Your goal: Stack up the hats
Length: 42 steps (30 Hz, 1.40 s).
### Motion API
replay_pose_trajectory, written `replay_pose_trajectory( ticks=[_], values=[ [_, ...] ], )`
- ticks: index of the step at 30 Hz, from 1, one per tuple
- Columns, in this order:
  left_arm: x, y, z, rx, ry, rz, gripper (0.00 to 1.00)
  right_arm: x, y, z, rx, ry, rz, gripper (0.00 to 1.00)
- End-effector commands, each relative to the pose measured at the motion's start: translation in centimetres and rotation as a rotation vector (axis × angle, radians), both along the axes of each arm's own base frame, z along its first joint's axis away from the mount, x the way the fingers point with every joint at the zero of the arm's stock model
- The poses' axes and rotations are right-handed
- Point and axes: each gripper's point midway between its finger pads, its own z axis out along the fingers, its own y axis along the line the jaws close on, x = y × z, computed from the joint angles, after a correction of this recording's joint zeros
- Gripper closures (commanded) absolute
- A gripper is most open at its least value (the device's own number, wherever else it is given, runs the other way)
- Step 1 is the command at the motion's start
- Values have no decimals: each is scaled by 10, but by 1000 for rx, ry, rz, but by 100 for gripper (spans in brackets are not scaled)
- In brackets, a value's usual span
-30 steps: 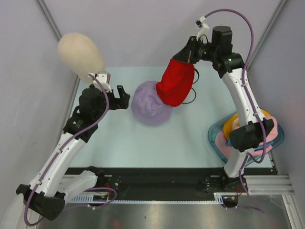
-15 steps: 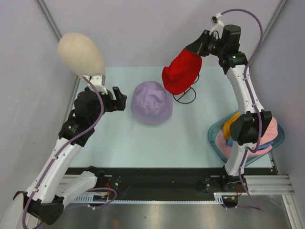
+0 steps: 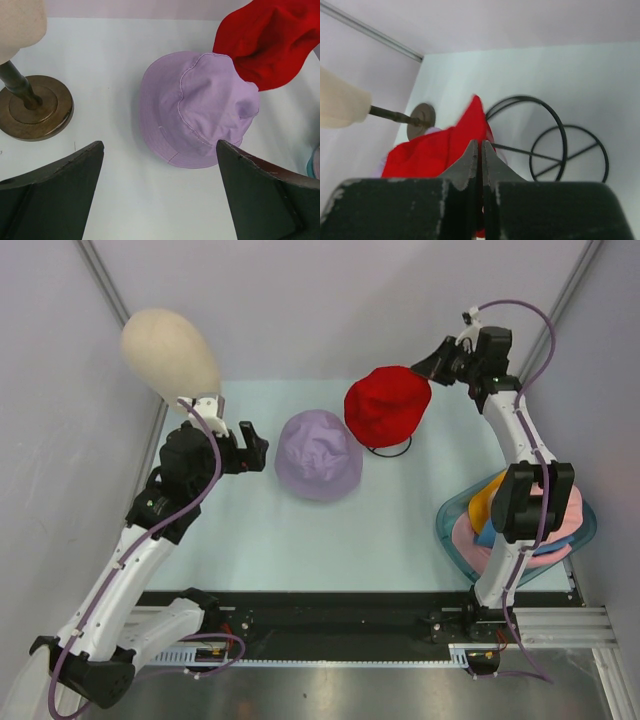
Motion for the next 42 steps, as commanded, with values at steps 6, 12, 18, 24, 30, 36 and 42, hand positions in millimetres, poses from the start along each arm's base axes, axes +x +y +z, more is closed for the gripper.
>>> replay_pose_trajectory(
  ticks=[6,12,18,24,30,36,42],
  values=[
    [-1,-2,22,-24,-46,-10,0,16,-33,-42,45,24,-142,100],
    [-3,1,22,-24,-45,7,0,29,-40,-26,126,-14,-205,100],
    [-2,2,22,-29,-45,13,0,41,-51,-27,226,23,-314,100],
    [-1,2,22,-29,-46,16,0,44,-56,-44,248,89,-451,100],
    [0,1,19,-35,-41,15,0,36,-60,-71,247,172,-629,100],
    [-1,0,19,-33,-41,7,0,31,-66,-102,159,240,-744,100],
    [-1,-1,18,-31,-40,4,0,19,-74,-136,80,310,-785,100]
  ],
)
